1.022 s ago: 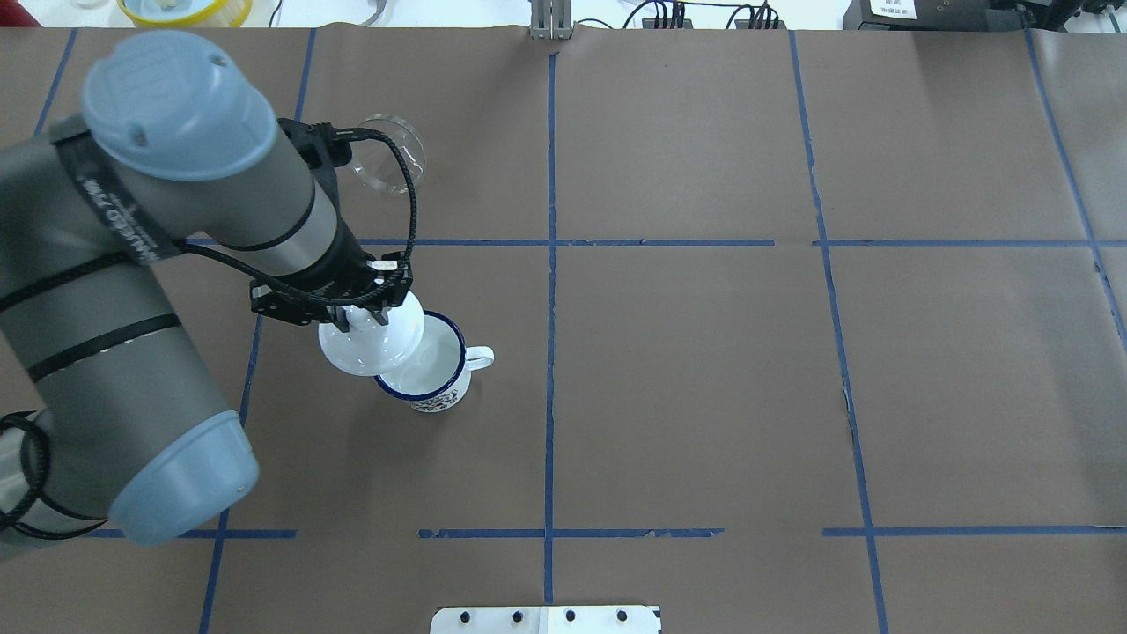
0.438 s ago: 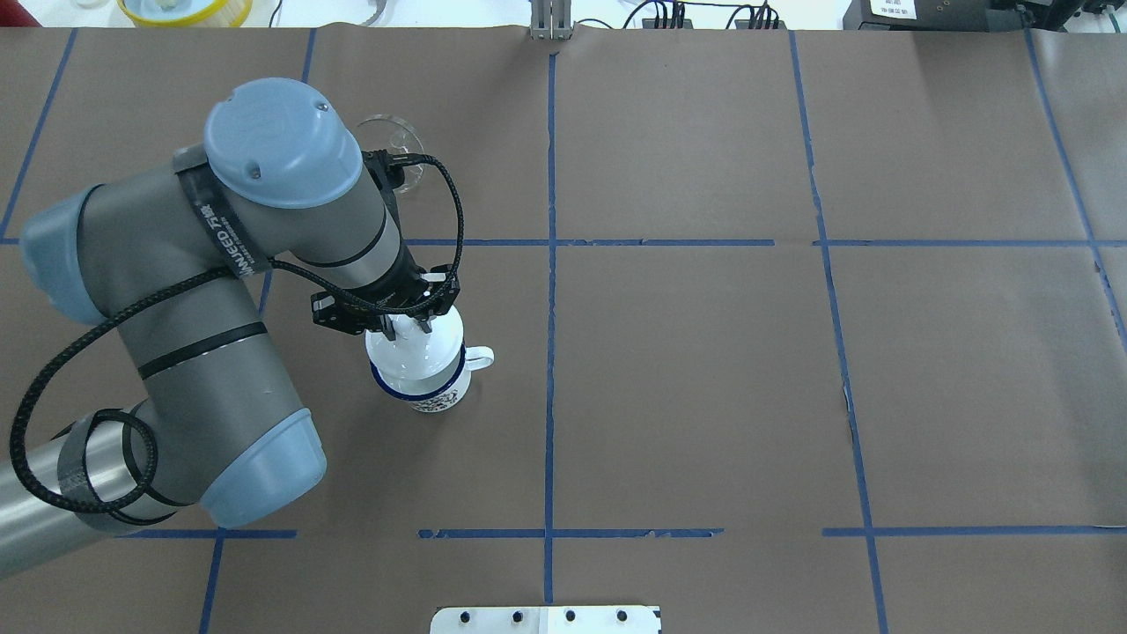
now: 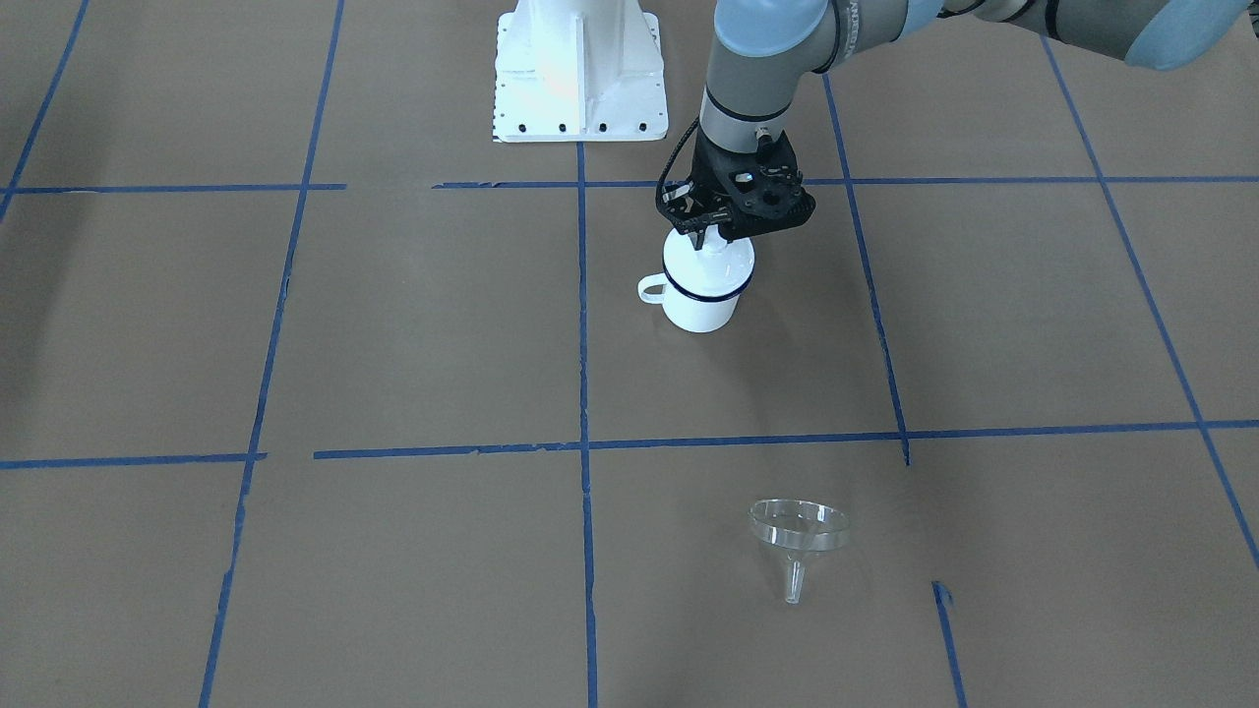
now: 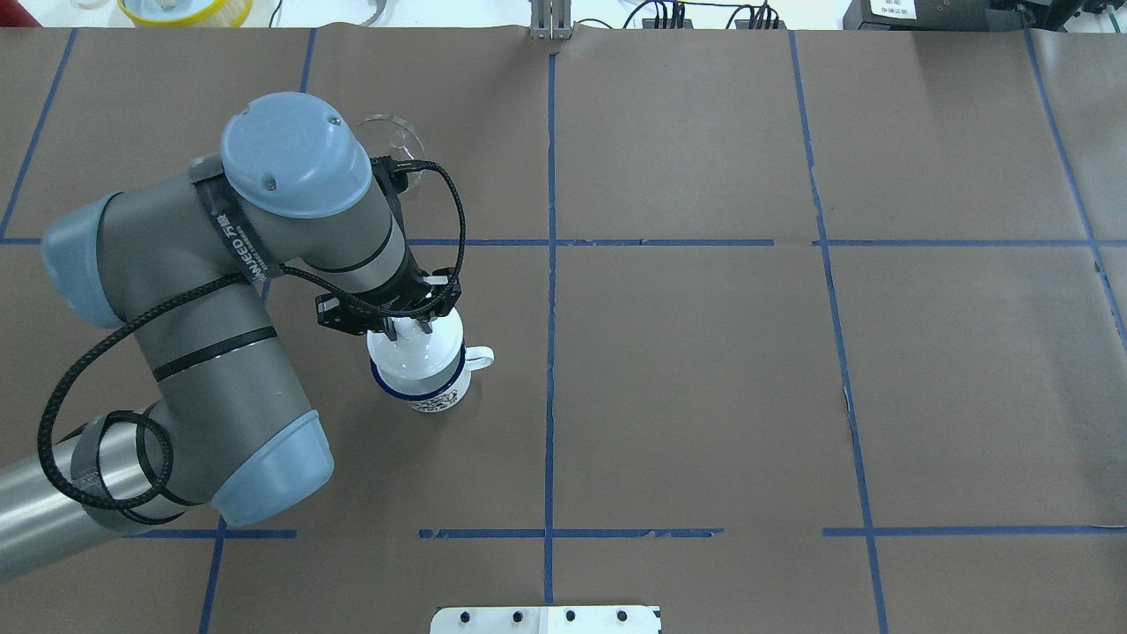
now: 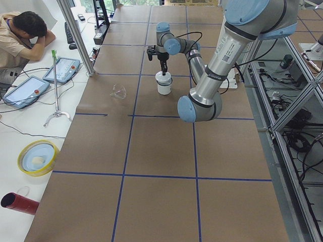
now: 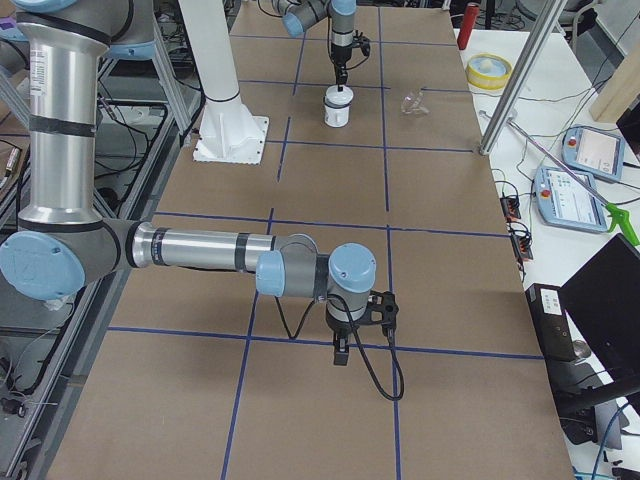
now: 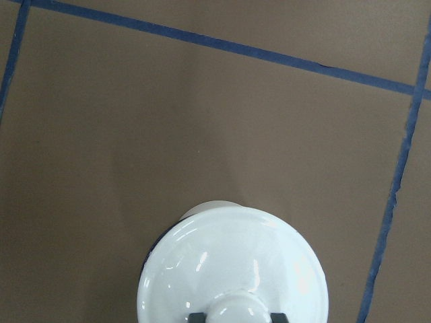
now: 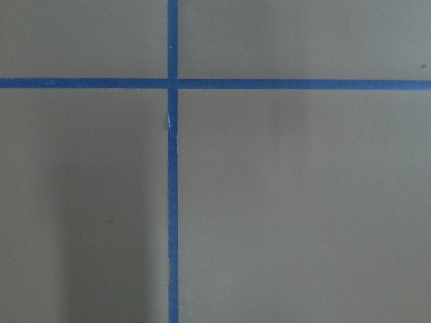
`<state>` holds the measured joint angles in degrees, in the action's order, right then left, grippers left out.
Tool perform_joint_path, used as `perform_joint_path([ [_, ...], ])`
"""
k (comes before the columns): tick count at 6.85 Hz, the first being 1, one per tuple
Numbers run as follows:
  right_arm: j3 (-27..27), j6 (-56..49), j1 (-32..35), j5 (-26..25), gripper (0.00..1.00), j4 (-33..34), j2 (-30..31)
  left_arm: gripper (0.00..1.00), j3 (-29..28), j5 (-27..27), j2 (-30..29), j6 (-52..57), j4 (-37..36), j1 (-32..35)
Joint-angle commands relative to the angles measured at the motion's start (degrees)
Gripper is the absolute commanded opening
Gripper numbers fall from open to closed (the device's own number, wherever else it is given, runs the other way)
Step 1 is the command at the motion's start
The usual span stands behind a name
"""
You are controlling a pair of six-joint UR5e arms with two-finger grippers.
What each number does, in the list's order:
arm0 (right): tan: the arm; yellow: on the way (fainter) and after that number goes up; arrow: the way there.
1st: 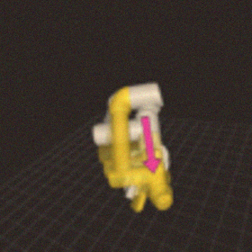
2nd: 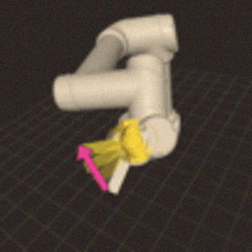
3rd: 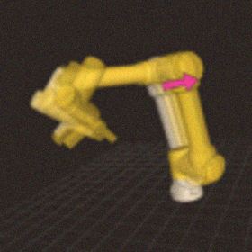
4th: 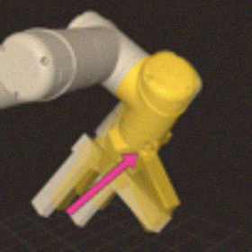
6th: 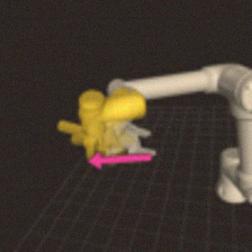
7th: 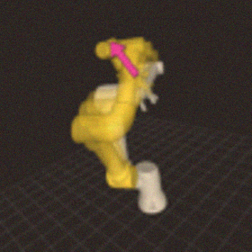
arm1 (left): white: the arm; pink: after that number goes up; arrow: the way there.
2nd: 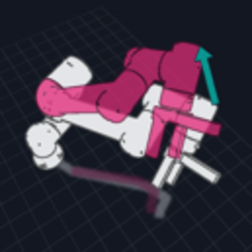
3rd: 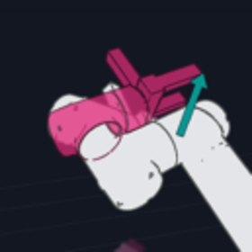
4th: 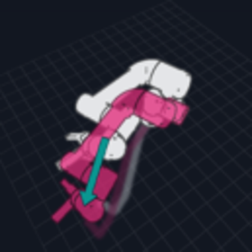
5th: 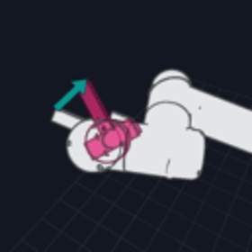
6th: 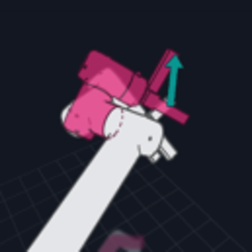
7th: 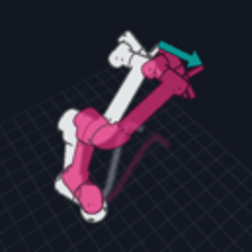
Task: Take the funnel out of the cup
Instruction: 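Lower the lid onto the mug and open the left gripper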
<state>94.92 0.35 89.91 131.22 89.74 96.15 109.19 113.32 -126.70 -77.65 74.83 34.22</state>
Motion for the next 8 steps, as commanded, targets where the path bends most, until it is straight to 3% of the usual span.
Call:
perform_joint_path([
  [1,0.0,0.0,0.0,0.0,1.0,0.0,0.0,0.0,-0.29,-0.02,0.14,-0.13,0.23,-0.65],
  [8,0.0,0.0,0.0,0.0,1.0,0.0,0.0,0.0,-0.47,-0.38,0.93,-0.04,0.49,-1.0],
])
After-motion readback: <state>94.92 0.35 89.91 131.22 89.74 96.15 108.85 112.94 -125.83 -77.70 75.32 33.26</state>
